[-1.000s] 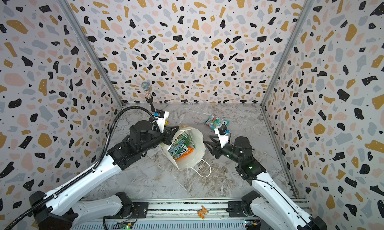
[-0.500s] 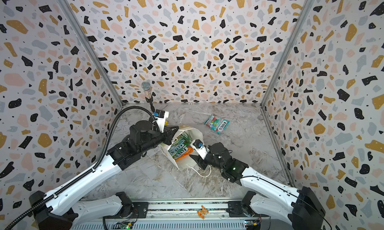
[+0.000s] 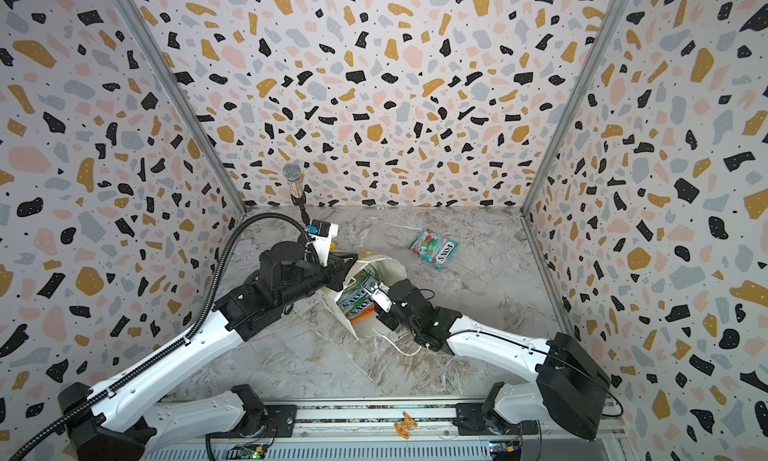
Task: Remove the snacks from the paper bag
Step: 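Move the open right gripper back into the bag's mouth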
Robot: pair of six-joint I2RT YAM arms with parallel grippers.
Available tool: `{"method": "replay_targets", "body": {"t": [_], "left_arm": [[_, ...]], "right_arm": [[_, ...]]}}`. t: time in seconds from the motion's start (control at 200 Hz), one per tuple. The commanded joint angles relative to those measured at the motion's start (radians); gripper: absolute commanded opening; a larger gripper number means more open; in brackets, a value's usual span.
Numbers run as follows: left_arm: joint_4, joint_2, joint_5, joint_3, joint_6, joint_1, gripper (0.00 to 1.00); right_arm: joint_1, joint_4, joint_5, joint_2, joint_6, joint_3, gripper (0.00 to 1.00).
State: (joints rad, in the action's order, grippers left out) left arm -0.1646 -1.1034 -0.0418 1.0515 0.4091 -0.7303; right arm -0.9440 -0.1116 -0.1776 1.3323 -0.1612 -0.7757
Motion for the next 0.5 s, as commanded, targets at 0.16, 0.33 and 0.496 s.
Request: {"method": "replay_targets", "body": {"t": [0.16,0.33,0.496], "left_arm": [[0.01,0.019,-0.017,0.026,-0.013,-0.003,0.0],[0.005,0.02,-0.023,0.029,-0.015,-0.003,0.0],[0.001,0.025,-0.029,0.031,-0.016,-0.003,0.0]], "right_arm": [[-0.006,0.025,-0.146,0.111,-0.036,-0.102,0.35],[-0.005,0.023,-0.187,0.173,-0.05,-0.137,0.34],[-0.003,0.007,-0.216,0.22,-0.052,-0.162,0.32]]}}
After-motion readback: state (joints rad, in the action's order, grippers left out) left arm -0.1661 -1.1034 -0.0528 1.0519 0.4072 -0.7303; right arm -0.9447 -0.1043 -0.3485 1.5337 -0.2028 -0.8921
